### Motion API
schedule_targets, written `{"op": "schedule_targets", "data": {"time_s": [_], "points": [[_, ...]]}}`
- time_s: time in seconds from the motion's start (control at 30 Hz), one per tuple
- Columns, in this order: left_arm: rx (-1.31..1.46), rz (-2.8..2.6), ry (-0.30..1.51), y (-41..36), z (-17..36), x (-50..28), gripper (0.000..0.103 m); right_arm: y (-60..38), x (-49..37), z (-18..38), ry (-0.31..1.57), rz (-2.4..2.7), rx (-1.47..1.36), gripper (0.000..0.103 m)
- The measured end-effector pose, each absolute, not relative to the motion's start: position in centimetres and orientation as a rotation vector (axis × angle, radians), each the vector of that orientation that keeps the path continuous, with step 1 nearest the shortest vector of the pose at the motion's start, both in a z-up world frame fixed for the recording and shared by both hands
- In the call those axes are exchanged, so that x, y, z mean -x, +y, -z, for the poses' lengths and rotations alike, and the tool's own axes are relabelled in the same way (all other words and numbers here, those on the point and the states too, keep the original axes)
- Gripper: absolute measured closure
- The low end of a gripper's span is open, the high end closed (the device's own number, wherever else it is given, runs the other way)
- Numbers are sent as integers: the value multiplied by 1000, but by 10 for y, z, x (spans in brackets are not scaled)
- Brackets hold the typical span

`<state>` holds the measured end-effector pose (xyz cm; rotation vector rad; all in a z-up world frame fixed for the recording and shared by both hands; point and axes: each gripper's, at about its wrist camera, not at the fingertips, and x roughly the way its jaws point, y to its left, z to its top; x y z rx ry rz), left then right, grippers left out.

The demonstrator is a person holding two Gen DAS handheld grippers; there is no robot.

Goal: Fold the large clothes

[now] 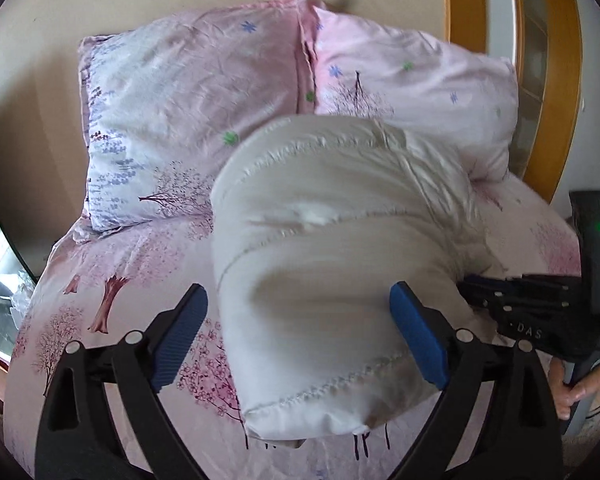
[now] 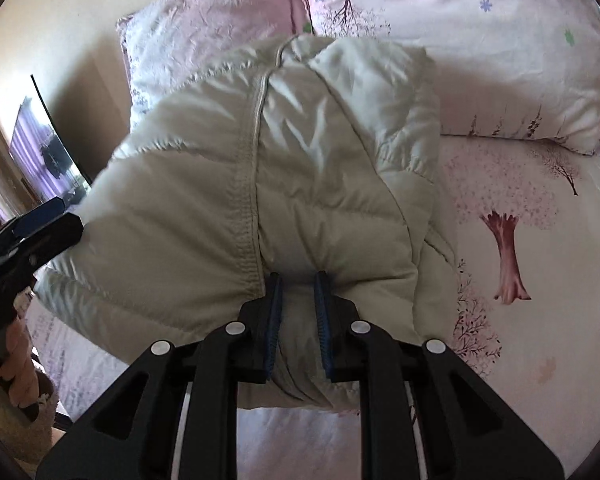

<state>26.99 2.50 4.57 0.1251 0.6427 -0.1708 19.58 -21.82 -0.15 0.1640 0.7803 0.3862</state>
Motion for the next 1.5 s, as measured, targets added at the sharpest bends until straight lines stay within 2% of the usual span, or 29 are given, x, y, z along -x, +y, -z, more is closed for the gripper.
{"op": "schedule_targets", "data": {"time_s": [0.13, 0.2, 0.3, 0.5, 0.57, 0.67, 0.83, 0.97, 1.07, 1.17, 1.27, 1.4, 1.5], "points": [[-80, 205, 742, 23, -22, -288, 4, -219, -198, 2, 807, -393, -161, 86], [-111, 187, 750, 21, -15, -290, 4, -227, -201, -17, 840, -406, -198, 86], [-86, 189, 778, 26, -7, -295, 3, -243, -209, -57, 734, -393, -225, 86], [-102, 177, 779, 21, -4, -295, 2, -235, -275, -88, 729, -300, -130, 86], [-107, 175, 774, 20, -3, -296, 2, -225, -303, -83, 780, -284, -80, 86], [-101, 195, 769, 18, -4, -298, 2, -219, -338, -43, 968, -248, -39, 86], [-134, 207, 749, 3, -6, -304, 2, -238, -360, -14, 1079, -240, -117, 87], [-138, 201, 741, 2, -5, -306, 2, -246, -338, -30, 1024, -250, -132, 86], [-105, 216, 749, 11, -4, -304, 2, -254, -284, -51, 904, -340, -213, 85], [-94, 218, 753, 14, -4, -304, 2, -244, -223, -57, 825, -395, -176, 85], [-97, 212, 751, 13, -3, -304, 2, -231, -203, -39, 831, -325, -71, 83], [-122, 209, 734, 7, -3, -301, 2, -244, -220, 7, 893, -325, -190, 84], [-143, 181, 706, 1, -2, -298, 2, -246, -227, 9, 912, -323, -212, 84]]}}
